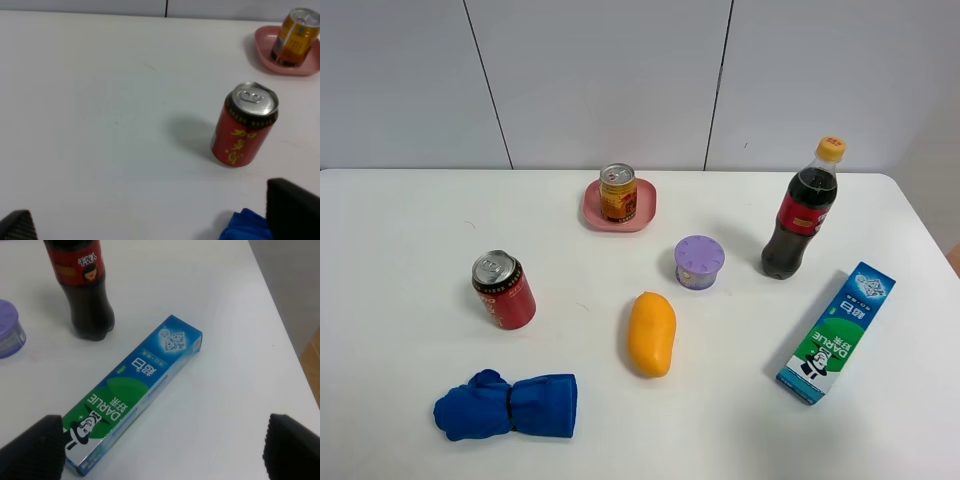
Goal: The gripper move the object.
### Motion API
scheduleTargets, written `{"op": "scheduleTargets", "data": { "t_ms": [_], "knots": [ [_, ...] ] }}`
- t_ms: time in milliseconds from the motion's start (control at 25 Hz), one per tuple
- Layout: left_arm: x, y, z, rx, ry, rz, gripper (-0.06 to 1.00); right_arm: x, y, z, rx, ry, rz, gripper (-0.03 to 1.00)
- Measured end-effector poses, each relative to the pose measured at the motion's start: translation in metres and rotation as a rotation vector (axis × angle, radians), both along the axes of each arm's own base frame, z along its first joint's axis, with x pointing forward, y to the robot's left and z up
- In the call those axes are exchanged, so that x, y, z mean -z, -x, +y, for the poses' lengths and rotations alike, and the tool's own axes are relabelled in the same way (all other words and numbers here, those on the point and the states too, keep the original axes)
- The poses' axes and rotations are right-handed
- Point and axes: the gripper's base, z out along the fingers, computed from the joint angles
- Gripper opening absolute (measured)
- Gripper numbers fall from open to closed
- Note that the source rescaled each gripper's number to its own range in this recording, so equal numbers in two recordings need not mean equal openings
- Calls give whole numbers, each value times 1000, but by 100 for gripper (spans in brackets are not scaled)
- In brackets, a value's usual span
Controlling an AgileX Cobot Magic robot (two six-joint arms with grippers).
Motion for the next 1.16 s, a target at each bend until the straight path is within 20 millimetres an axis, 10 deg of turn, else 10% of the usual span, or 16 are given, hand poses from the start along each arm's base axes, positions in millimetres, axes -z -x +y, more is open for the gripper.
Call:
{"op": "scheduleTargets", "data": {
  "t_ms": [1160],
  "knots": [
    [0, 0, 0, -2, 3, 0, 86, 0, 0, 0, 0, 0, 0, 100]
  ]
}}
